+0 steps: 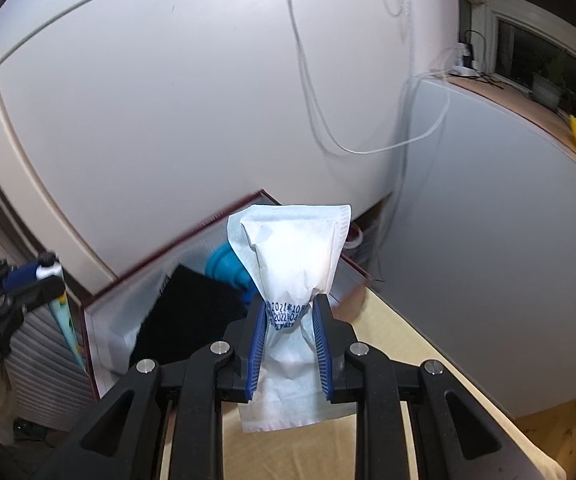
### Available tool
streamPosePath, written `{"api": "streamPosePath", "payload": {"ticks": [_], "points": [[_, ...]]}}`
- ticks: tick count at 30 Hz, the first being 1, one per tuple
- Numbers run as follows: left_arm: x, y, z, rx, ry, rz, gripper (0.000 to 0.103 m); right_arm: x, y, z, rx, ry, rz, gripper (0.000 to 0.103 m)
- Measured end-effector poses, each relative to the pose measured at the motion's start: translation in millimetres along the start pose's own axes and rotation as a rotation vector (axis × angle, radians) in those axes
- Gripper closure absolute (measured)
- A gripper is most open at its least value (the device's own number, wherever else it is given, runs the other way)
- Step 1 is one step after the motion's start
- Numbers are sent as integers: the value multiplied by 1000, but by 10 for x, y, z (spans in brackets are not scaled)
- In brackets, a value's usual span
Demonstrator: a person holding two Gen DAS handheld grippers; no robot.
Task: Organize soft objects
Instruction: 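Carry the tube and white packet into the box and open both grippers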
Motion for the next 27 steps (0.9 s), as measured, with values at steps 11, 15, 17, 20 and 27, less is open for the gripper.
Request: {"api": "streamPosePath", "payload": {"ticks": [11,15,17,20,27], "points": [[-229,206,215,18,53,-30,80,-574,124,-224,-45,34,4,80],[-335,214,217,25,70,-23,80,-656,152,-181,-21,53,22,60],[-345,218,211,25,70,-22,80,-638,157,-170,-6,43,37,54],[-351,229,197,33,70,-30,53,-626,154,-159,-11,47,28,53],[-258,202,204,57,58,-25,42,-518,154,-117,-9,40,19,48]]}}
Point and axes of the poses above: each gripper's, at about its wrist camera, not at the fingertips, and x roughly against the way its jaws point, y to its left, z to its underside, the point moved 8 cm from there along -x, roughly the way its jaws point, and after that the axes turned 7 degrees about -x, right-handed, at the moved point
